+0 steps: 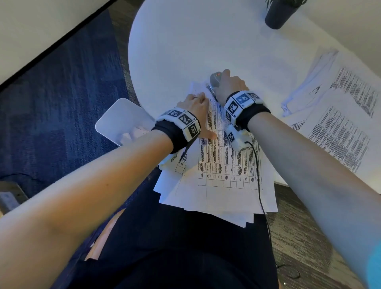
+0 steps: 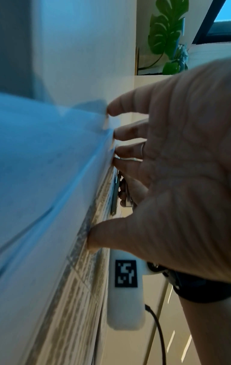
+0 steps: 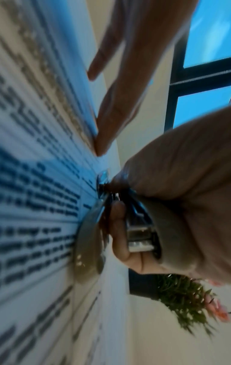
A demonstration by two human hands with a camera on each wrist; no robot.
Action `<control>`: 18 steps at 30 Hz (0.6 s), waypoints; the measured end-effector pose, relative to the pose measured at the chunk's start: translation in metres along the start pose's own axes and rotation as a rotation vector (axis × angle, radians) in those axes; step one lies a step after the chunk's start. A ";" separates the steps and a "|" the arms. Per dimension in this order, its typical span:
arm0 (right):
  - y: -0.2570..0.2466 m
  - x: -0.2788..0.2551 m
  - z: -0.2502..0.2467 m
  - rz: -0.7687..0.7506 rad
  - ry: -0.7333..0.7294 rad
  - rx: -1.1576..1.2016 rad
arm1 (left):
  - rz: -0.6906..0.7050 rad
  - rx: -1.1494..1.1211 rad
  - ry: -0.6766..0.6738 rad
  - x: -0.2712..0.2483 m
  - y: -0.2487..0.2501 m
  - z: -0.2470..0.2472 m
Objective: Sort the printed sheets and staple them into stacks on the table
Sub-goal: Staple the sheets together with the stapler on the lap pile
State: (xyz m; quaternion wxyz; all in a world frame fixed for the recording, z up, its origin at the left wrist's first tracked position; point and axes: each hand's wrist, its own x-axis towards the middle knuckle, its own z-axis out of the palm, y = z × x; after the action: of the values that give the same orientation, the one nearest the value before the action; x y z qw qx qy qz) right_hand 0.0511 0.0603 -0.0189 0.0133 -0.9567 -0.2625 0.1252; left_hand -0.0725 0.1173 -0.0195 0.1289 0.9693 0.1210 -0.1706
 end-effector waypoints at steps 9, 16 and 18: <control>0.011 -0.005 0.003 -0.046 0.015 -0.026 | -0.039 0.071 -0.083 0.013 -0.012 -0.008; 0.000 0.006 0.003 -0.040 0.021 0.004 | -0.042 0.091 -0.045 0.013 -0.012 -0.011; 0.000 0.010 0.001 -0.021 -0.016 0.022 | -0.048 0.088 -0.047 0.013 -0.012 -0.012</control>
State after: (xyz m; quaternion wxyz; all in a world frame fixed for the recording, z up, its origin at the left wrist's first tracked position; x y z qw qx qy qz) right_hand 0.0594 0.0656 -0.0222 0.0230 -0.9527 -0.2711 0.1357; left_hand -0.0603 0.1345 -0.0163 0.0849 0.9666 0.1334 -0.2015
